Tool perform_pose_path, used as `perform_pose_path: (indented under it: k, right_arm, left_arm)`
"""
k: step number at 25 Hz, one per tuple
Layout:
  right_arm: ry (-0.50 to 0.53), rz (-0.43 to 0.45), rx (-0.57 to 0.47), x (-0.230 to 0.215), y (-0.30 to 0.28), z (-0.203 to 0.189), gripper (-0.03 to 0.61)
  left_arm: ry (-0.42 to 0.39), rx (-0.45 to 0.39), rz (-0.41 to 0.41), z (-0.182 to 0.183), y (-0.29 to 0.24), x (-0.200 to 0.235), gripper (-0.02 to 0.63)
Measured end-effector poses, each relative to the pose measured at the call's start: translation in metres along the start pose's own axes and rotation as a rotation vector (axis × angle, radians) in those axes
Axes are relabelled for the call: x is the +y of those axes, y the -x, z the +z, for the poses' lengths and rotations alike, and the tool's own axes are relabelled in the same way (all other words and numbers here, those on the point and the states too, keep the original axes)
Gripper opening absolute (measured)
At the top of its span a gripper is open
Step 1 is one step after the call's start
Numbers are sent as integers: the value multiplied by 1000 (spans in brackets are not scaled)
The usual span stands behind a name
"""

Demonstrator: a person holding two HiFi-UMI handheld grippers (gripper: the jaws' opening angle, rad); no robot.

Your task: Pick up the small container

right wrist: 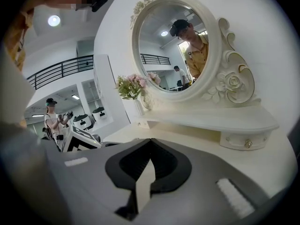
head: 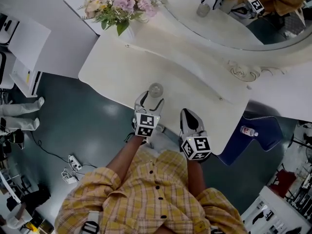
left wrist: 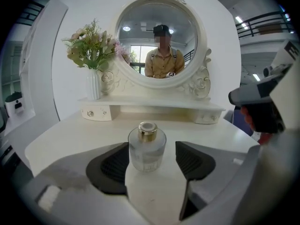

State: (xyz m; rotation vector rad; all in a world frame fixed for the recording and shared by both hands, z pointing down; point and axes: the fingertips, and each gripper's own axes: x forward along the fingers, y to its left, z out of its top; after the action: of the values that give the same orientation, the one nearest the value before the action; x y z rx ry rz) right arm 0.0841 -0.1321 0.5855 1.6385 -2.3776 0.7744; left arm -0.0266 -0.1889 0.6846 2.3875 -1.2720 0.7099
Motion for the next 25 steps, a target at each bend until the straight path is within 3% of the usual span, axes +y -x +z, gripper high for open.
perform_pose_path:
  k: [25]
  right_arm:
    - [-18, -34, 33, -26, -4, -11, 2]
  left_arm:
    - [26, 39, 13, -12, -53, 9, 334]
